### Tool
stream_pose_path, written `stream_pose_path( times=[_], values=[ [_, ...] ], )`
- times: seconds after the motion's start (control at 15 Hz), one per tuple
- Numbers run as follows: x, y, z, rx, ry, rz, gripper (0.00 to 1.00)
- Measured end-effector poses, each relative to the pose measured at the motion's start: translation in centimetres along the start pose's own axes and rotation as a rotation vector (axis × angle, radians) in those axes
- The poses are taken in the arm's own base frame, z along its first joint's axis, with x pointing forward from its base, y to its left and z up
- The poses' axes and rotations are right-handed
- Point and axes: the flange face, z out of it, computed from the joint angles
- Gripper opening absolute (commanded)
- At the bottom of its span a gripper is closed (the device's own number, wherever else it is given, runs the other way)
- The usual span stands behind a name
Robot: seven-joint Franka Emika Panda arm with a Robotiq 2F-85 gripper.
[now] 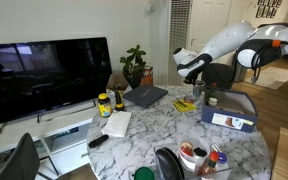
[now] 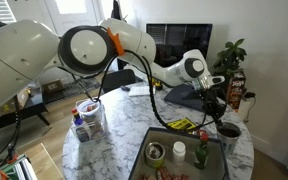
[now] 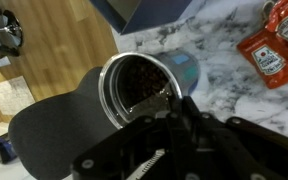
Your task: Shift the silver cup to the left
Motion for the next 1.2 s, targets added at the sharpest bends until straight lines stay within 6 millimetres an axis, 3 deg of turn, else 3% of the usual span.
stream_pose_path(
  times=[0.4, 0.53, 0.87, 1.0, 1.2],
  values=[
    [-0.1, 0.3, 0.2, -0.033, -0.040, 0.002, 0.02],
    [0.2, 0.9, -0.9, -0.027, -0.031, -0.012, 0.02],
    [0.2, 5.4, -8.2, 0.035, -0.002, -0.227, 0.02],
    [-1.0, 6.7, -10.7, 0.048, -0.011, -0.330, 0.02],
    [-3.6, 6.9, -13.3, 0.057, -0.031, -0.488, 0.02]
  ],
)
